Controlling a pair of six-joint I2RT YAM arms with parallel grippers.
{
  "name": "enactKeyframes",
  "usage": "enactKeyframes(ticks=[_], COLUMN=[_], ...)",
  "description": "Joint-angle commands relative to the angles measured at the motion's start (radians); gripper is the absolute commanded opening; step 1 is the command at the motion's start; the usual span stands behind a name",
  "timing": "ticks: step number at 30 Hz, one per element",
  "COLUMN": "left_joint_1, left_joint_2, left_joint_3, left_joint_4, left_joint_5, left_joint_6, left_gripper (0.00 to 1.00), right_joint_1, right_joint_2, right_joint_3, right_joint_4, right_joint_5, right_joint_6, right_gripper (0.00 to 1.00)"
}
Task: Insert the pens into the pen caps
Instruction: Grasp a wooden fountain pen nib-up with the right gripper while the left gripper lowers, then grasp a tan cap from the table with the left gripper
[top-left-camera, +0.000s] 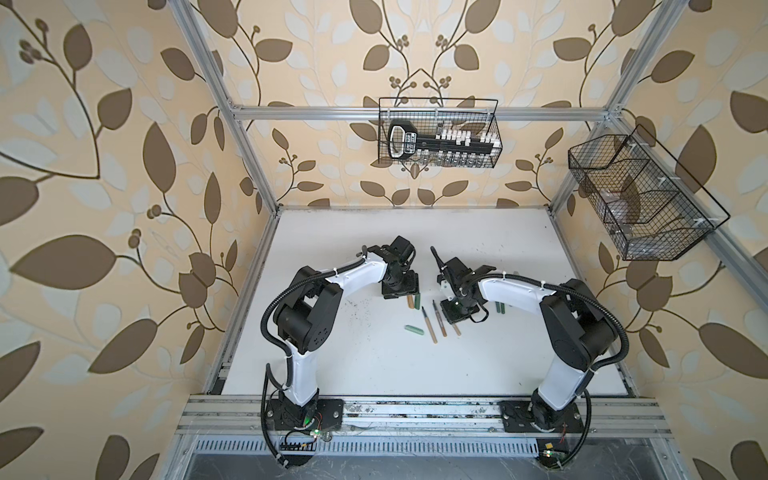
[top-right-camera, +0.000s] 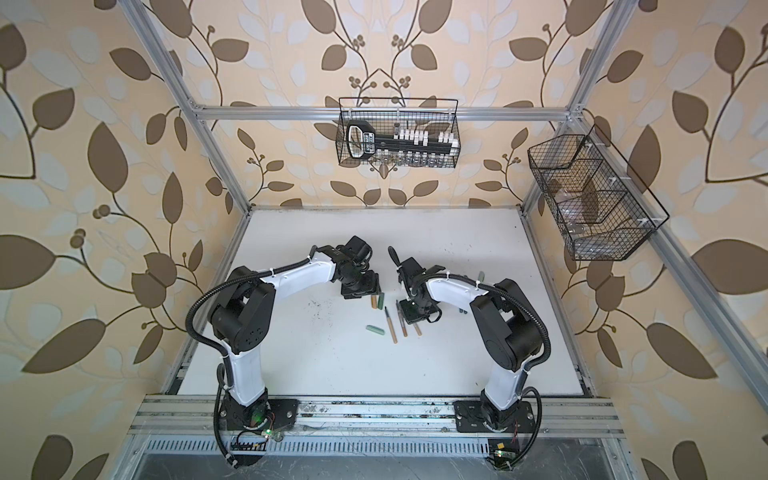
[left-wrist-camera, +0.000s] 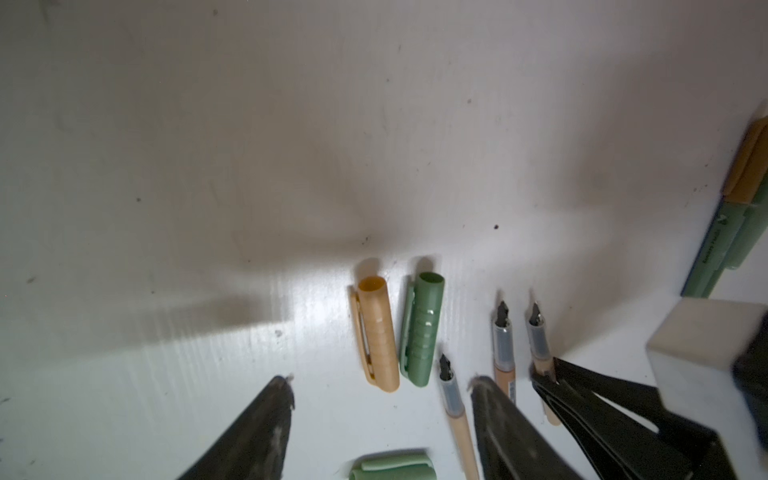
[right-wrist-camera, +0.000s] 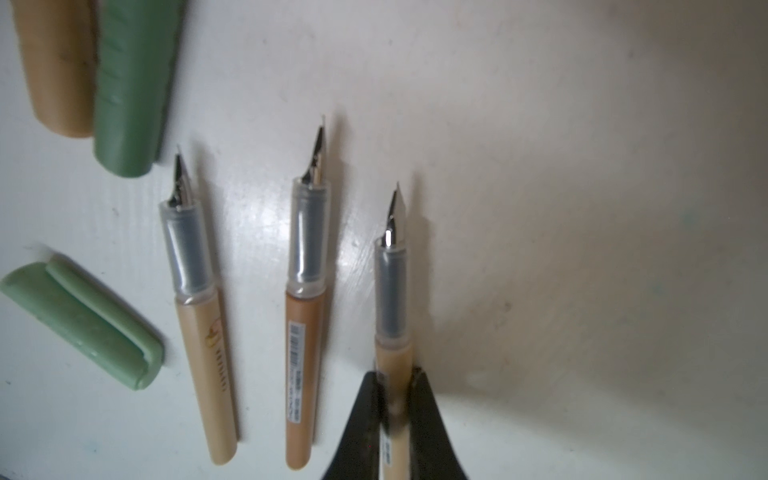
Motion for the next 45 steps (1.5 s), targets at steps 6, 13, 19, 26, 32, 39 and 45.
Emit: enactKeyframes(ticks=[6, 13, 19, 26, 32, 39, 45], left_joint_1=[-0.002, 0.005, 0.006, 0.005, 0.005, 0.005, 0.005], left_joint_2=[0.125, 0.231, 0.243, 0.236, 0.207, 0.173, 0.129], left_joint_3=[0.234, 0.352, 0.337, 0.303, 0.254, 0.202, 0.146], left_joint_4=[-0.041, -0.067, -0.078, -0.092, -0.112, -0.137, -0.163], left_joint_5=[0.051, 0.144, 0.170, 0.187, 0.175, 0.158, 0.129], left_joint_6=[0.154, 0.184, 0.182, 0.186, 0.203, 0.219, 0.238], left_gripper=[0.65, 0.66, 0.66, 0.66, 0.67, 0.67, 0.67], right_joint_1=[-0.032, -0.071, -0.100, -0.106, -0.108, -0.107, -0.106], right_joint_2=[-0.092, -0.194, -0.225, -0.218, -0.215, -0.197, -0.191], right_joint_3=[-0.076, -0.082, -0.100, -0.098, -0.107, -0.099, -0.101], right_joint_4=[-0.015, -0.045, -0.047, -0.042, -0.035, -0.026, -0.018], right_joint_5=[-0.078, -0.073, -0.080, -0.085, -0.084, -0.093, -0.096], right_joint_6=[-0.035, -0.039, -0.038, -0.041, -0.042, -0.048, -0.051], right_gripper=[0.04, 0.04, 0.04, 0.04, 0.04, 0.04, 0.04])
